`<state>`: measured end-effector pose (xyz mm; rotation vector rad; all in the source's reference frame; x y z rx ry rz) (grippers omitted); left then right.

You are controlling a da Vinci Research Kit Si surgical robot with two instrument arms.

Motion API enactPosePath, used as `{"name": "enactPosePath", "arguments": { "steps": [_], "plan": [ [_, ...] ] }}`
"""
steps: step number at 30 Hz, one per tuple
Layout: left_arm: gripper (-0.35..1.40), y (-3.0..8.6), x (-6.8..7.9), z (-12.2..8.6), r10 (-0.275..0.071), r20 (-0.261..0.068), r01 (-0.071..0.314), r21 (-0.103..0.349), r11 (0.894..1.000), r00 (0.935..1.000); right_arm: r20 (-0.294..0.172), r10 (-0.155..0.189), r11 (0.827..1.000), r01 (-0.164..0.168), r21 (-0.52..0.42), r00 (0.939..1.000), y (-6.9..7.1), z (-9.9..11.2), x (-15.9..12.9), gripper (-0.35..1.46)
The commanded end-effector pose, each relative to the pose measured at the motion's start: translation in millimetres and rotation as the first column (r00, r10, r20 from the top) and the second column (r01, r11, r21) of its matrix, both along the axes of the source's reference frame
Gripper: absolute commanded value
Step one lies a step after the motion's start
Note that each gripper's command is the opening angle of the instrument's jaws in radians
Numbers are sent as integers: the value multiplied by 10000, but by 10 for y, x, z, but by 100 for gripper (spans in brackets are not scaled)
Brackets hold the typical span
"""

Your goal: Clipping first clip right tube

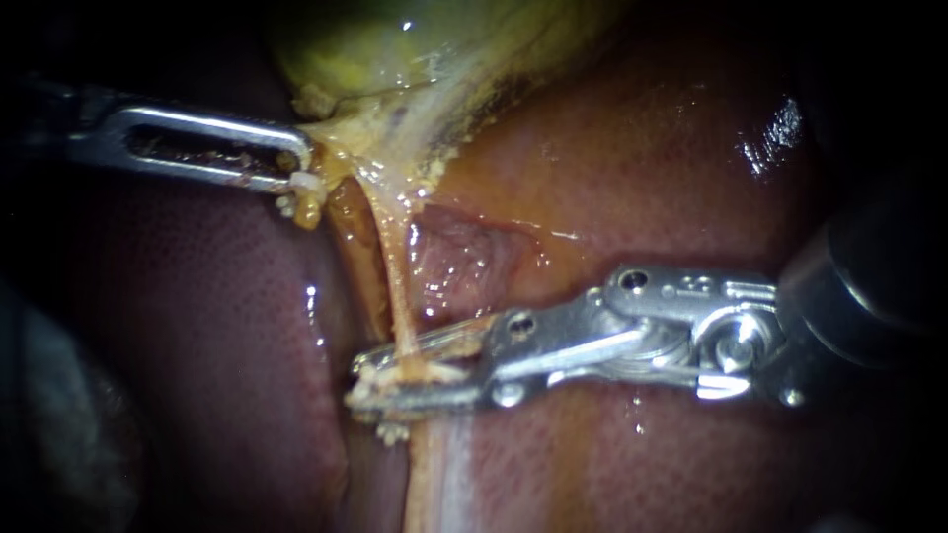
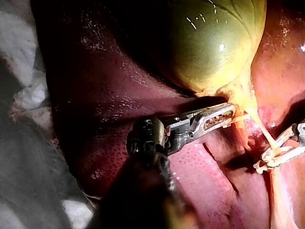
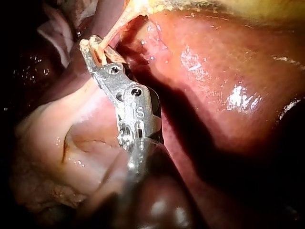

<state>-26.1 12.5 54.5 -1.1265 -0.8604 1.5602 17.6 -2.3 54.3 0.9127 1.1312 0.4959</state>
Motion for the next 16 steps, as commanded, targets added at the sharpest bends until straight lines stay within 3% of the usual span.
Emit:
{"name": "enactPosePath", "arguments": {
  "steps": [1, 6, 16],
  "plan": [
    [-35, 0, 0, 0, -2, -5, 2, -4, 10000, 10000, 114, 44, 9997, -47, 255, 9999, 0, 0, -2, -35],
    [-35, 0, 0, 2, 2, -4, -2, -11, 10000, 10000, 333, 24, 9982, -45, 603, 9994, -3, -1, -6, -35],
    [-35, -1, -2, 6, -8, -16, 8, -30, 10000, 10000, 330, -55, 9980, 34, 634, 9994, -7, 4, -5, -35]
  ]
}}
